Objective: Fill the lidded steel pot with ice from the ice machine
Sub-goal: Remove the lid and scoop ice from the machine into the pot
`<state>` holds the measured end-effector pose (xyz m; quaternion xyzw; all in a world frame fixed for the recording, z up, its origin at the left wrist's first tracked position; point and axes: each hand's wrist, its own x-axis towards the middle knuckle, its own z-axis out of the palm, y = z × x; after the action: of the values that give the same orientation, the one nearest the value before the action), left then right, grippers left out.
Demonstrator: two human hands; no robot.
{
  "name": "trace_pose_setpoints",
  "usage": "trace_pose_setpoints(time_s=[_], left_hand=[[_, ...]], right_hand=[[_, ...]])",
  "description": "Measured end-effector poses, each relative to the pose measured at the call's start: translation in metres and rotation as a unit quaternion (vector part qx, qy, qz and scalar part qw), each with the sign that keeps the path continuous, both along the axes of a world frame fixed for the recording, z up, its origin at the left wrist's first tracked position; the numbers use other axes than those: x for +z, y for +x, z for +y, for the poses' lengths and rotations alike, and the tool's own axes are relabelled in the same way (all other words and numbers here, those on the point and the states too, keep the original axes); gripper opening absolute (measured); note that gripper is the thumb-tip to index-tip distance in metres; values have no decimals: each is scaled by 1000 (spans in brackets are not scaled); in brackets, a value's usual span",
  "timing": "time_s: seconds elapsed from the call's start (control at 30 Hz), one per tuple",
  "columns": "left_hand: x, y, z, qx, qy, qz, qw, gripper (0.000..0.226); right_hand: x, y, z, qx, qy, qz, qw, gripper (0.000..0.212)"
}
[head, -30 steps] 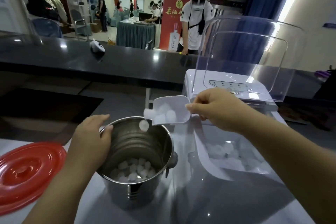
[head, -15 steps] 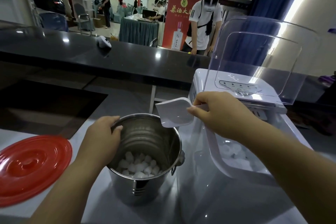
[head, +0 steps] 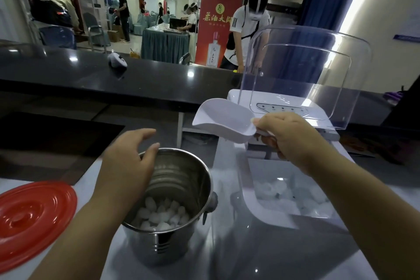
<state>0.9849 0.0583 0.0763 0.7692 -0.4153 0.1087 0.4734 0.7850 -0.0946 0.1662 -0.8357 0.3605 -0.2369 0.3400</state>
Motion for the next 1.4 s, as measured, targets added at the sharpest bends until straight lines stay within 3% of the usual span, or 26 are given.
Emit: trace_pose_setpoints(time_s=[0.2, 0.47, 0.8, 0.87, 1.07, 1.23, 1.4], left_hand=[[18, -38, -32, -71, -43, 39, 996, 28], [33, -90, -68, -170, -13, 21, 985, 44], [26, -113, -92, -136, 80, -5, 987, 59], [25, -113, -91, -136, 85, -4, 987, 60], [24, -112, -89, -140, 76, 17, 987, 60], [22, -110, -89, -137, 78, 35, 987, 60], [21, -109, -88, -138, 79, 47, 986, 57]], right_hand=[[0, -33, -15, -55, -76, -37, 995, 36], [-5, -81, -28, -136, -223, 58, 964, 27], [12, -102, -31, -88, -411, 303, 855, 25], [8, -98, -34, -66, -410, 343, 843, 26], [-10, -87, -42, -21, -371, 366, 853, 24], [-23, -79, -43, 9, -246, 334, 910, 24], [-33, -73, -46, 12, -158, 311, 937, 28]])
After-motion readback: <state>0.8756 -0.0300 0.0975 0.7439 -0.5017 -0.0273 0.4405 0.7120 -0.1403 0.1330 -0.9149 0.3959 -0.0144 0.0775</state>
